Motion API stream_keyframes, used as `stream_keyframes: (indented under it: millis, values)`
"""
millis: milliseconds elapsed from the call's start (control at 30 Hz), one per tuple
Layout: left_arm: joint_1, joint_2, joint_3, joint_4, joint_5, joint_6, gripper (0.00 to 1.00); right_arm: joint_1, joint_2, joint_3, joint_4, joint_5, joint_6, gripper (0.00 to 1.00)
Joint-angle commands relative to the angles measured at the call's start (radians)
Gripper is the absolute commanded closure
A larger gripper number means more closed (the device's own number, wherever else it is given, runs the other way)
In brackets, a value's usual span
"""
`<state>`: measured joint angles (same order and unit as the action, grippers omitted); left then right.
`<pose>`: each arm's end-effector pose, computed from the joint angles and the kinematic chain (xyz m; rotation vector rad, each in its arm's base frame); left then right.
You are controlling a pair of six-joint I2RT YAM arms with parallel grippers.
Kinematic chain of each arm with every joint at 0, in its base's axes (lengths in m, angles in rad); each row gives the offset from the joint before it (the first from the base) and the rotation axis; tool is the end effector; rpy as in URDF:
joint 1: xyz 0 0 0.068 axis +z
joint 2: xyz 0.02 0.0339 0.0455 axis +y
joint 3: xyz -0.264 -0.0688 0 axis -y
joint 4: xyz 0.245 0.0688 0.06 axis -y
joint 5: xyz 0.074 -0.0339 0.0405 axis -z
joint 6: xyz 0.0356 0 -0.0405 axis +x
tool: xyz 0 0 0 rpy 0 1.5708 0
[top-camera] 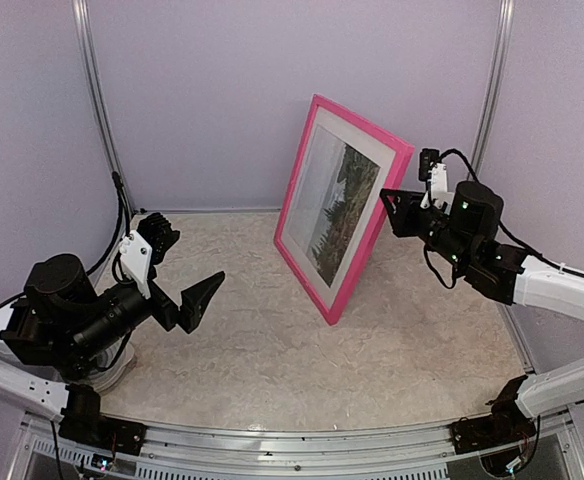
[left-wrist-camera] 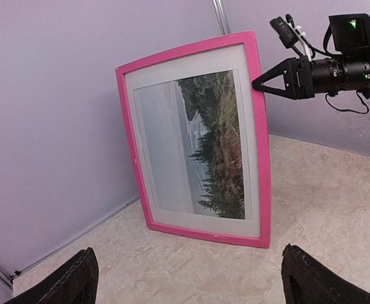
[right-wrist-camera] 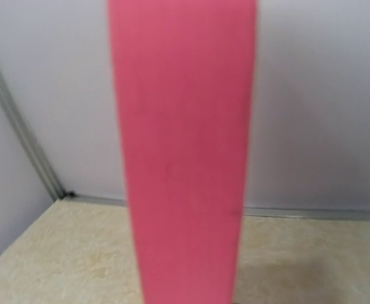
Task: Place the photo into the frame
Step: Turn over the photo frame.
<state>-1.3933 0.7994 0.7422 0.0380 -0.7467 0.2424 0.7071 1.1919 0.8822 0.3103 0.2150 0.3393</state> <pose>0.0563 -0.1769 0.3467 0.6944 1.4339 -0.3052 0.2199 0.1779 0.3413 -0.1226 1.6031 0.6498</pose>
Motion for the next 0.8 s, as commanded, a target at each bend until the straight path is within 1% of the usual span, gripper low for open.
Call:
stream_keyframes:
  millis: [0,400,567,767]
  values:
    - [-0.004,-0.011,-0.012,0.031,-0.015,-0.006,0.01,-0.065,-0.061,-0.073,0.040,0.026,0.129,1.00]
    - [-0.004,0.004,-0.011,0.034,-0.014,0.000,0.01,-0.155,-0.119,-0.201,0.056,0.048,0.320,1.00]
    - [-0.004,0.001,-0.016,0.034,-0.011,-0.002,0.01,-0.189,-0.147,-0.287,0.119,0.021,0.413,1.00]
    - [-0.004,0.004,-0.020,0.044,-0.008,-0.002,0.01,-0.191,-0.174,-0.401,0.207,0.046,0.546,1.00]
